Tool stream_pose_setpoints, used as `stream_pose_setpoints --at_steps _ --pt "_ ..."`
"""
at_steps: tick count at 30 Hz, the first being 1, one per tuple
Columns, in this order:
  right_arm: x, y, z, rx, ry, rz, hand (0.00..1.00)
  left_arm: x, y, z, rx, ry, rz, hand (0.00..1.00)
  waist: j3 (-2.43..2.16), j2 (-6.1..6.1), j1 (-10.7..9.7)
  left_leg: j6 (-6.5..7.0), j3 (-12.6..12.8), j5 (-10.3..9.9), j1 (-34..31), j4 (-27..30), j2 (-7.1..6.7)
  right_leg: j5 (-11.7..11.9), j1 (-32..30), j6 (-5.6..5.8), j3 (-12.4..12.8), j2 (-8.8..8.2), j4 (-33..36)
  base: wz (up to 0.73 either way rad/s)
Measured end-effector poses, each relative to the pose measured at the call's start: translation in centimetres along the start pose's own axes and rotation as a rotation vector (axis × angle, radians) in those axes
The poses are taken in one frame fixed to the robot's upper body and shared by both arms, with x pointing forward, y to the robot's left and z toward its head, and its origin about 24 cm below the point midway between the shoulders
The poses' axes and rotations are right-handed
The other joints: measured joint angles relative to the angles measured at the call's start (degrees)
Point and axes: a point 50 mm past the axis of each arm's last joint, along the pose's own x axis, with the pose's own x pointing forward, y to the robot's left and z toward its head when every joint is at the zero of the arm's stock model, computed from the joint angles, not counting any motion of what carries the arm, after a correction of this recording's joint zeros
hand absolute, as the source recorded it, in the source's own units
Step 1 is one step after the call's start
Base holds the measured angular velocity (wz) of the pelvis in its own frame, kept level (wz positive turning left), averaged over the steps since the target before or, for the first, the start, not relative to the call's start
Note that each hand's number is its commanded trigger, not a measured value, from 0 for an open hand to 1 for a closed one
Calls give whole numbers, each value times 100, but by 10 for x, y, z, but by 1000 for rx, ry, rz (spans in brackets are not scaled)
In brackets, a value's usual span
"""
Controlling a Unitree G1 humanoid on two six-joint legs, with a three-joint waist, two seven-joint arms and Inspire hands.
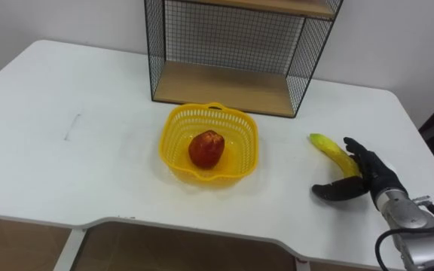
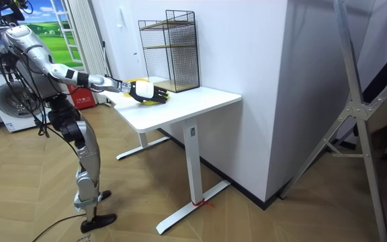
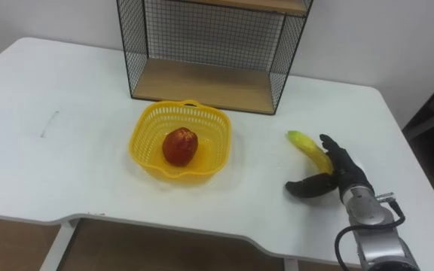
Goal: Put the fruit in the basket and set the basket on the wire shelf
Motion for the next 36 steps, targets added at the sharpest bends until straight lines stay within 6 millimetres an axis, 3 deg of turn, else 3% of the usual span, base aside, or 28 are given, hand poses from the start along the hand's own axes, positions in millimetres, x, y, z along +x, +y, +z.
stream_pose_setpoints --at_steps 3,4,5,6,7,23,36 --pt "0 0 -1 -39 6 11 0 0 0 0 1 -1 0 0 0 0 1 0 0 0 0 5 -1 -2 -4 -1 8 1 -4 0" --pt "0 0 -1 -42 6 12 11 0 0 0 1 -1 0 0 0 0 2 0 0 0 0 6 -2 -2 -5 0 10 1 -6 0" --pt "0 0 -1 -44 7 15 72 0 0 0 0 -1 0 0 0 0 2 0 0 0 -1 8 -5 -3 -5 1 10 0 -14 0" --pt "0 -1 -1 -44 8 15 96 0 0 0 0 -1 0 0 0 0 0 0 -3 0 -6 12 -8 -4 -6 2 10 -2 -17 0" --pt "0 -1 -1 -46 8 16 100 0 0 0 0 -1 -1 0 0 0 -1 0 -6 0 -8 13 -10 -5 -6 3 9 -3 -19 0" --pt "4 -17 6 -223 26 -79 100 0 1 3 1 -11 4 0 -4 4 -7 1 -41 0 -16 -7 -20 -10 1 9 -50 -5 -25 1" --pt "3 -15 0 -221 61 -77 100 1 3 15 8 -41 8 0 3 -21 -12 2 -90 -1 -63 84 -35 -11 18 9 -47 -6 -23 1"
